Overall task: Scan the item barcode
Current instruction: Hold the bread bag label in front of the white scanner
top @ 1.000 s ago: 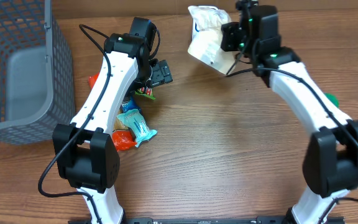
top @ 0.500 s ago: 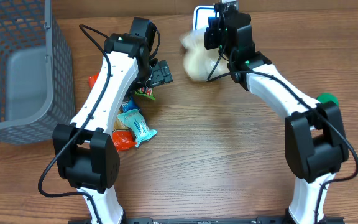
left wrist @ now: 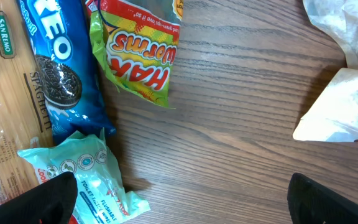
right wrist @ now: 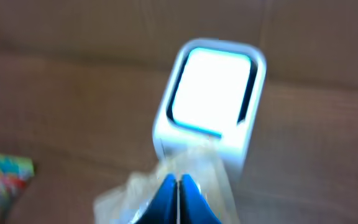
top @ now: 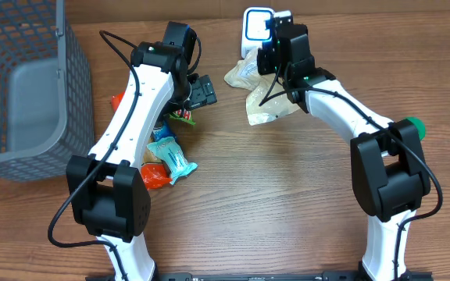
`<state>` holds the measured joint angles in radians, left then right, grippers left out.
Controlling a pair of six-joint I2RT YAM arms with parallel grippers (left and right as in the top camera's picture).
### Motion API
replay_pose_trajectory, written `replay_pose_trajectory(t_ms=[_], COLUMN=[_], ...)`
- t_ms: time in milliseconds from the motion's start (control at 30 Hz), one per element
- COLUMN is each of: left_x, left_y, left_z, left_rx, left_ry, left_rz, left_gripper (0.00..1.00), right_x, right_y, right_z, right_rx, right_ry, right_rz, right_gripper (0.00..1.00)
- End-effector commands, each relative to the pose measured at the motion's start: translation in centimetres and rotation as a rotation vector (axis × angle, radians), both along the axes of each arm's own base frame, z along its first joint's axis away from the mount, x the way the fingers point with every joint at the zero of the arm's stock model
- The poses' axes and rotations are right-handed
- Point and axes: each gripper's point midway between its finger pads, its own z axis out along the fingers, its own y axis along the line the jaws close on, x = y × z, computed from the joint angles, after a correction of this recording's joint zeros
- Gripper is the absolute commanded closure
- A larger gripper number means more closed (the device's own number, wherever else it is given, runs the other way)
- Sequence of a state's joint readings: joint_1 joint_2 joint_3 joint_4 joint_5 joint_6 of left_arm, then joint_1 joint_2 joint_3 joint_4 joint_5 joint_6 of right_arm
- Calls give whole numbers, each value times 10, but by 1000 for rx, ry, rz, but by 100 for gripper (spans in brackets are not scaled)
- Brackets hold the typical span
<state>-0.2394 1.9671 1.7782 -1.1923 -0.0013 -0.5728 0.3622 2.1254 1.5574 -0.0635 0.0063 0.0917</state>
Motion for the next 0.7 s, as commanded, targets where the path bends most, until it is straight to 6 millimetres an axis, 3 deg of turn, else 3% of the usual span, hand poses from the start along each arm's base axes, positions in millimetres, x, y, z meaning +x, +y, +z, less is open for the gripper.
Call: replay_pose_trajectory(t_ms=[0,200,300,667], left_x=[2,2,2,2], left_y=[3,3,3,3], left_z=[13,13,13,13], left_rx=[1,1,1,1], left_ry=[-35,-35,-35,-35], left_rz=[5,5,5,5], left_gripper=[0,0,0,0], right_x=[-2,-21,-26,-38], right_y=[7,0,-2,-3], right_z=[15,-15,-25,-81], right_rx=[-35,-191,-217,-257], right_ry=[-1,84,110,229], right_rz=[89,185,203,243], right_gripper=[81,34,24,27])
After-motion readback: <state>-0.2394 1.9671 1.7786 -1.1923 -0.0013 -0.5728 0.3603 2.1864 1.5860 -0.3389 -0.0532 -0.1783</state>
